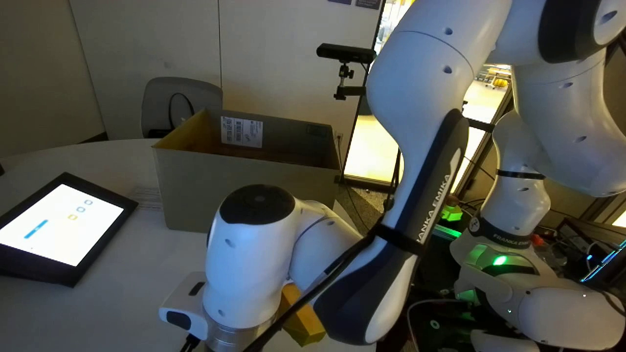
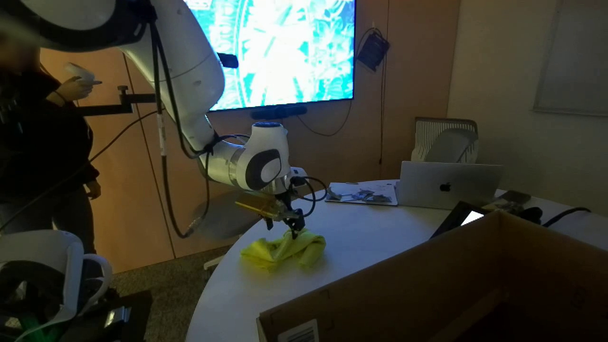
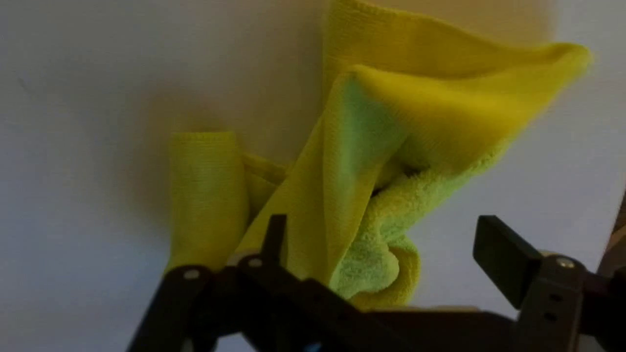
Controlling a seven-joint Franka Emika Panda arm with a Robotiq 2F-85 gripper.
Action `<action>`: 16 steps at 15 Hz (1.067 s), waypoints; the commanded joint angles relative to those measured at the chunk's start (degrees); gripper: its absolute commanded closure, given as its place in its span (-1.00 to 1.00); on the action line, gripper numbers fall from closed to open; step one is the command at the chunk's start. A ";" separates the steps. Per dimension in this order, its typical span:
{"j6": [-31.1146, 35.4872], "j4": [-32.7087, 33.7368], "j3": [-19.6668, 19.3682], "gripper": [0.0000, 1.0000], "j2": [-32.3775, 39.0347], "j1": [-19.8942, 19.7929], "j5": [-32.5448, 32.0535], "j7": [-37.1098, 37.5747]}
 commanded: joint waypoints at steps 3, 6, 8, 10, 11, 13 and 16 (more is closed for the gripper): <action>-1.41 1.03 -1.12 -0.99 -1.47 1.87 3.58 -0.22; -1.74 2.80 -1.52 -1.00 0.81 2.90 4.79 0.42; -0.71 3.84 -2.78 -1.00 2.60 4.36 4.46 1.19; 0.85 5.36 -5.36 -1.00 4.46 6.84 3.43 3.37; 1.89 6.24 -6.62 -1.00 5.59 8.08 3.06 4.44; 3.89 8.03 -10.46 -1.00 7.46 11.61 2.14 7.82; 4.43 11.09 -16.90 -1.00 11.24 17.67 0.12 12.36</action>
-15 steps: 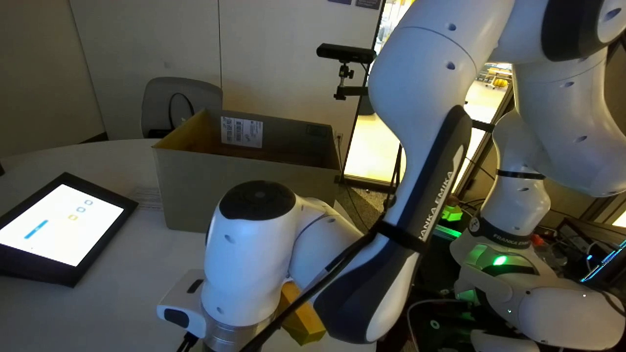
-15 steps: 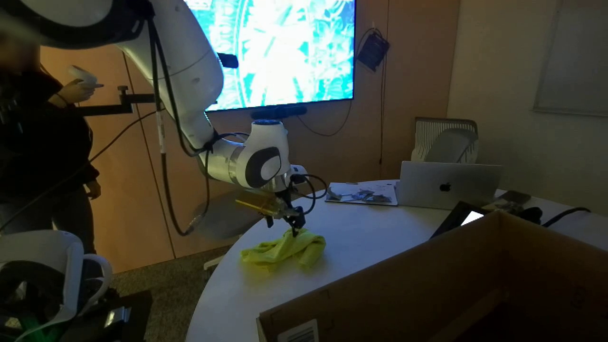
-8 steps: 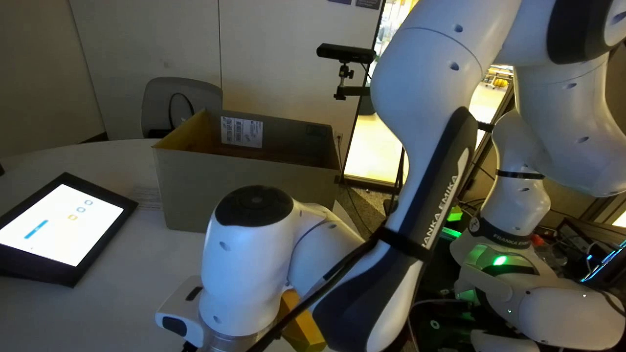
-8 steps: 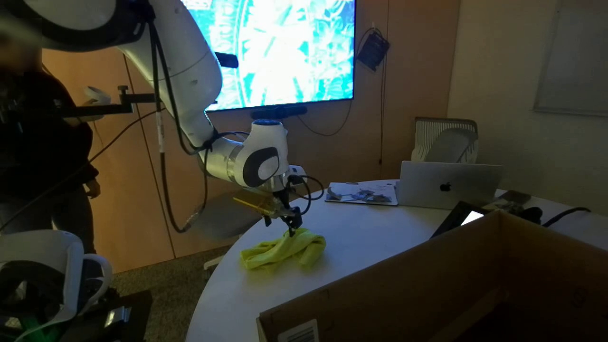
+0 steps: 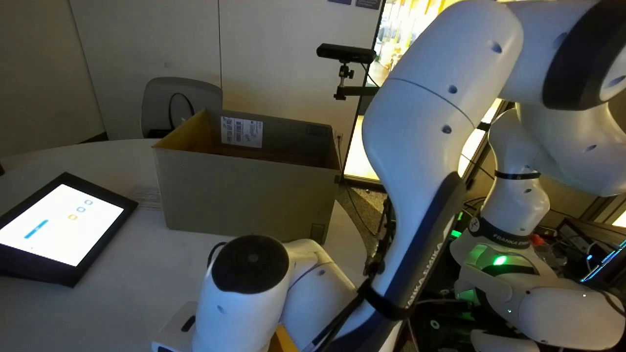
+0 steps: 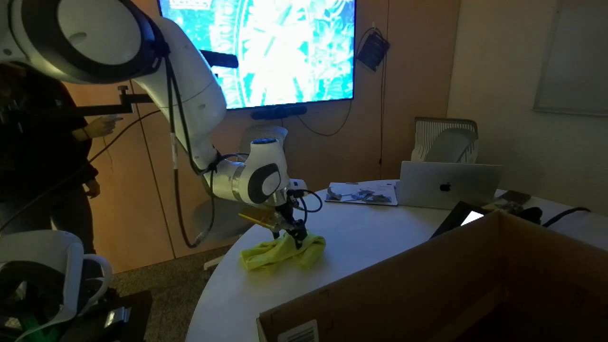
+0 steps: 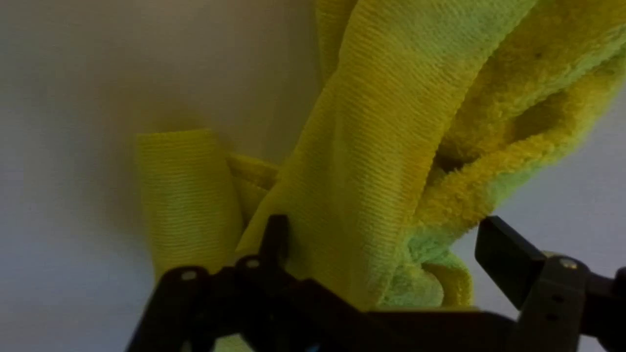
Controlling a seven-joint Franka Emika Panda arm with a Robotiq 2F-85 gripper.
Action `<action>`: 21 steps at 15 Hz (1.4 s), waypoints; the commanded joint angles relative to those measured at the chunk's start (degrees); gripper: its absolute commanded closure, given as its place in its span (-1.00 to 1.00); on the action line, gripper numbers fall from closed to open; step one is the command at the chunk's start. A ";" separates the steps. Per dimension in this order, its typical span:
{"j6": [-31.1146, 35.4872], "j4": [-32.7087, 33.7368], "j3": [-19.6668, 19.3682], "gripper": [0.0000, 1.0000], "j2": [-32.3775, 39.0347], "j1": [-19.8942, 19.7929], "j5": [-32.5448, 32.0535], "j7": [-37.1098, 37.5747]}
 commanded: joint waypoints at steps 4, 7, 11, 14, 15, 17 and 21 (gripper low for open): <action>-0.08 6.97 -8.90 -1.00 7.35 9.14 -1.69 7.08; -1.01 6.68 -7.84 -0.66 6.79 8.20 -0.90 5.13; -0.54 4.00 -7.30 0.05 3.82 6.61 -0.91 4.08; -0.22 1.72 -7.11 0.52 1.51 5.60 -1.00 3.84; -0.49 1.08 -6.93 0.66 0.92 5.28 -0.99 3.71; -0.76 -1.09 -6.62 0.88 -1.22 4.45 -1.13 3.12; -1.14 -6.60 -6.09 0.87 -7.03 2.63 -1.53 1.58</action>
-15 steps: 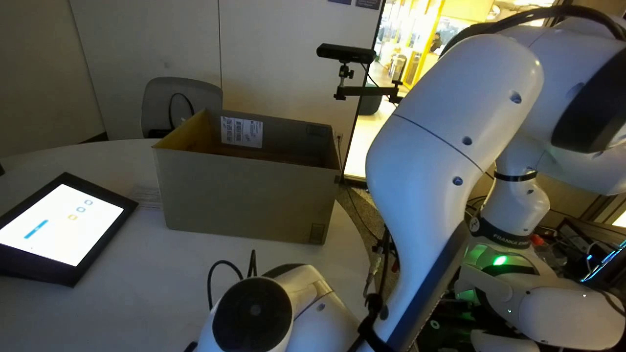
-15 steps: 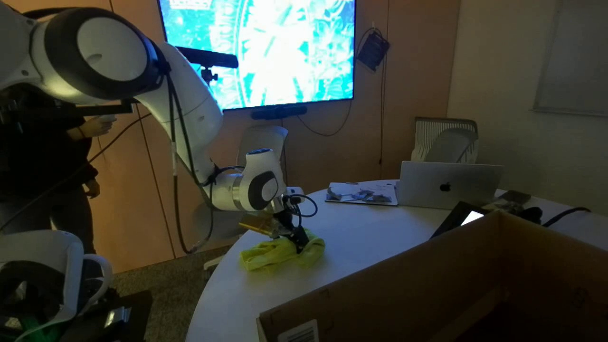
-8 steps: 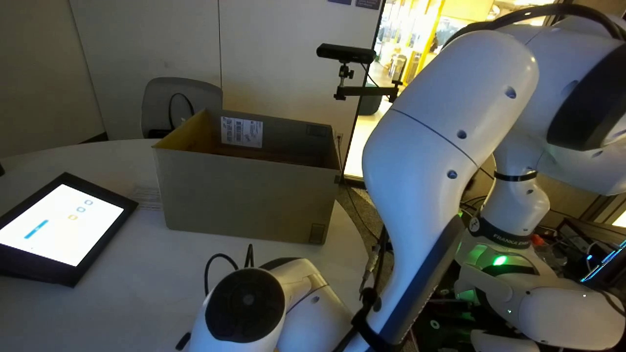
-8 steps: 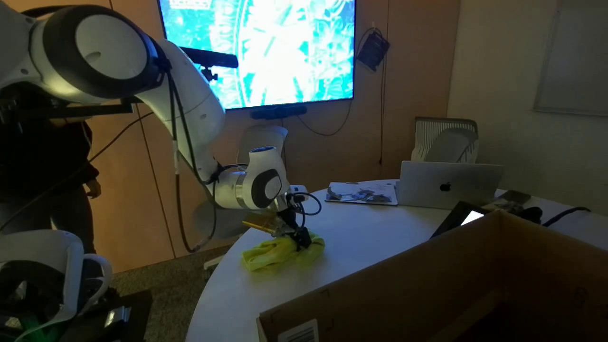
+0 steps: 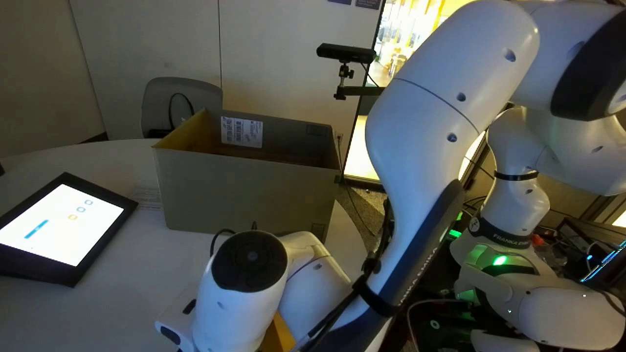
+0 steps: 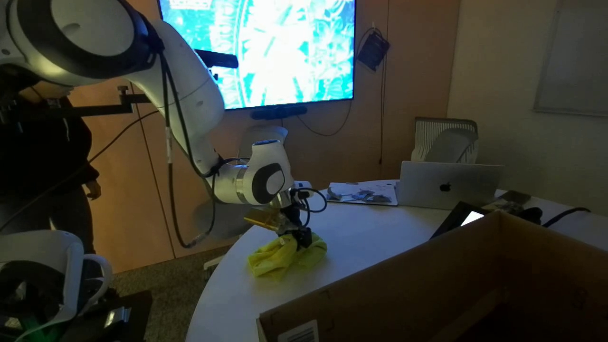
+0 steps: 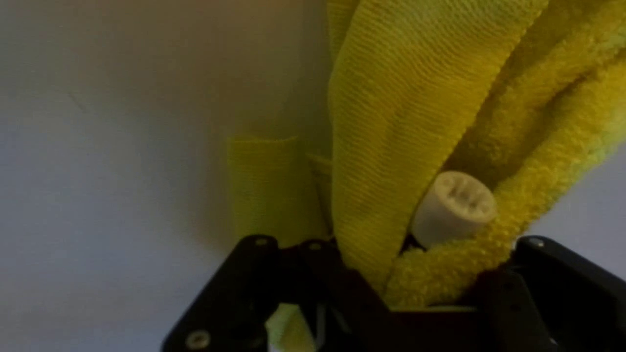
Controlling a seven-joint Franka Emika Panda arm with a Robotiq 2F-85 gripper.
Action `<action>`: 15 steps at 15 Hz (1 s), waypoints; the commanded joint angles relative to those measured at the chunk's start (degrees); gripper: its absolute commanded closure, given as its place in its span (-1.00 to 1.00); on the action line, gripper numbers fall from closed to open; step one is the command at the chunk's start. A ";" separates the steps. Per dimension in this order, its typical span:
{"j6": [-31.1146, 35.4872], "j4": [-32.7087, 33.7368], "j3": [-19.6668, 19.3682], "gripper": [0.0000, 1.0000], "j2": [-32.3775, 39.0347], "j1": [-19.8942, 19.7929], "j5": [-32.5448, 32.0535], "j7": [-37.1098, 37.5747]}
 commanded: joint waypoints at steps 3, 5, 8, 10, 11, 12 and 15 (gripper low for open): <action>-1.68 -10.67 0.01 0.85 -13.08 -3.01 -1.18 -1.58; -2.66 -13.16 -1.71 0.85 -17.76 -3.12 -2.58 -0.17; -4.30 -16.22 -6.07 0.85 -25.35 -2.46 -7.95 4.46; -6.19 -17.36 -9.48 0.85 -30.21 -2.00 -14.23 10.30; -7.58 -17.68 -10.17 0.85 -32.48 -2.67 -17.24 12.96; -8.78 -17.94 -11.10 0.85 -34.64 -3.14 -21.03 16.78; -13.72 -18.34 -10.16 0.85 -40.50 -7.29 -32.47 27.90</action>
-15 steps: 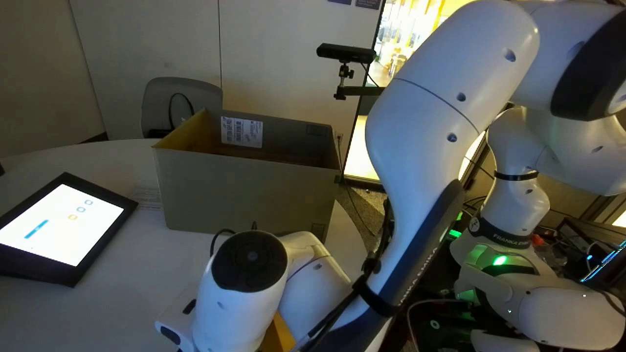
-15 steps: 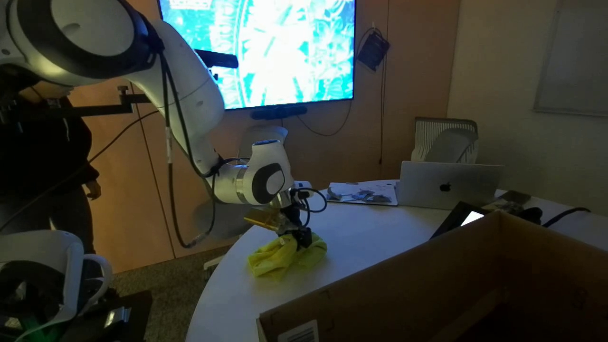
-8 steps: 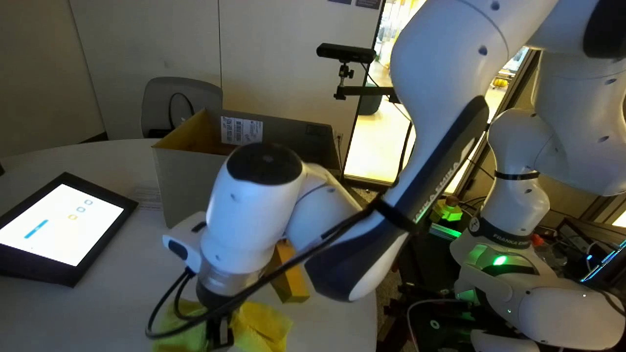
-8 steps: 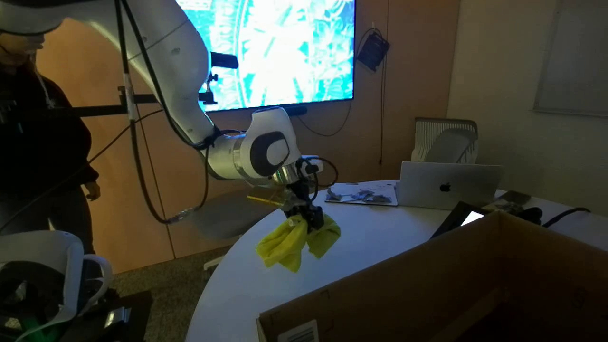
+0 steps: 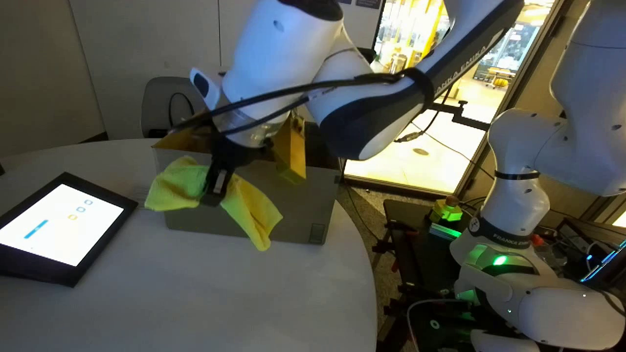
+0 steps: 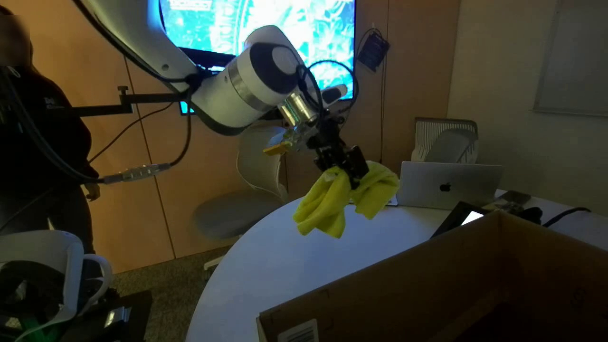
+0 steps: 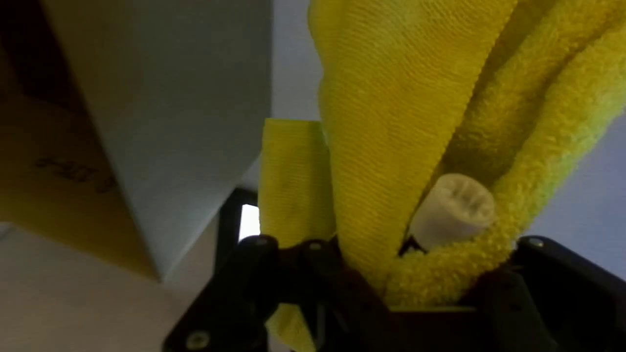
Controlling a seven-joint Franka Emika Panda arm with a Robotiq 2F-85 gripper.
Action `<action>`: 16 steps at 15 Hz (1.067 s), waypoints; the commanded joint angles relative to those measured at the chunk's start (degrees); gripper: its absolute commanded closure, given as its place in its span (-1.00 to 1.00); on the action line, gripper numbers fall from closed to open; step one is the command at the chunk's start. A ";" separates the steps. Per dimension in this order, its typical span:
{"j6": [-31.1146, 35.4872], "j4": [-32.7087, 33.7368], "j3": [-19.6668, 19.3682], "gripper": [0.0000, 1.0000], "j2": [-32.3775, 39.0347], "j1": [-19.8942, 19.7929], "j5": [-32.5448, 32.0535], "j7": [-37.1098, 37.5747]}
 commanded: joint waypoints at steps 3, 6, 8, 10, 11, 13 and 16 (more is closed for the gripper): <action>-9.50 -3.02 5.45 0.85 -11.15 -10.01 -18.62 19.57; -16.42 -3.68 9.75 0.85 -14.09 -15.38 -25.79 28.53; -21.84 -3.90 12.24 0.85 -14.97 -18.01 -28.83 33.57; -27.16 -4.27 13.97 0.85 -15.24 -20.16 -31.15 38.10; -29.87 -4.26 14.54 0.85 -15.17 -21.07 -31.97 39.83; -35.29 -3.79 15.27 0.84 -13.65 -22.50 -33.03 42.12; -39.88 -3.48 15.23 0.83 -10.23 -24.43 -34.07 42.93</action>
